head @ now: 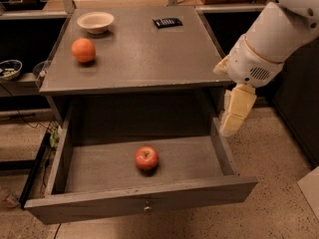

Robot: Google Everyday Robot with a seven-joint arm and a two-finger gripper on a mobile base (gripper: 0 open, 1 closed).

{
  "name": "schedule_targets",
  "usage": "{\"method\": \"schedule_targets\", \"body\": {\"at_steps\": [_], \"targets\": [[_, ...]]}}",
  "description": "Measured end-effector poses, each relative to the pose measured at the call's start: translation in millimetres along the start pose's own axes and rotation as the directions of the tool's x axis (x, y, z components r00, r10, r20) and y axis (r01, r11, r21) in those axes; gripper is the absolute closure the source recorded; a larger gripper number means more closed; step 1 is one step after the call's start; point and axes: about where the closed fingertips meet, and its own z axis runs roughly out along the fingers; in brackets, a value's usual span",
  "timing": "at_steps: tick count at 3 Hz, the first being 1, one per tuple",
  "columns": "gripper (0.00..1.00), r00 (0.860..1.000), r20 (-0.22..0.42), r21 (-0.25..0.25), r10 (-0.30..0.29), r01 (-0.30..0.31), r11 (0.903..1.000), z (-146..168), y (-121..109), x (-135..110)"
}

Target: Pick apple from top drawer and place on counter

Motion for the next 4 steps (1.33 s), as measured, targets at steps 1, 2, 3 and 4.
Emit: {"method": "schedule_targets", "body": {"at_steps": [1,2,3,4], "targets": [[0.00,1.000,0.010,-0.022,0.004,-0.003,0.9997,16,-3,-2],[0.00,0.998,0.054,-0.080,0.021,-0.017,0.9967,55,-23,-5],[0.00,0.998,0.066,-0.076,0.009,-0.004,0.9971,58,-14,-9],[0.00,0.990,0.142,-0.090,-0.023,0.036,0.9953,66,8,-31]]}}
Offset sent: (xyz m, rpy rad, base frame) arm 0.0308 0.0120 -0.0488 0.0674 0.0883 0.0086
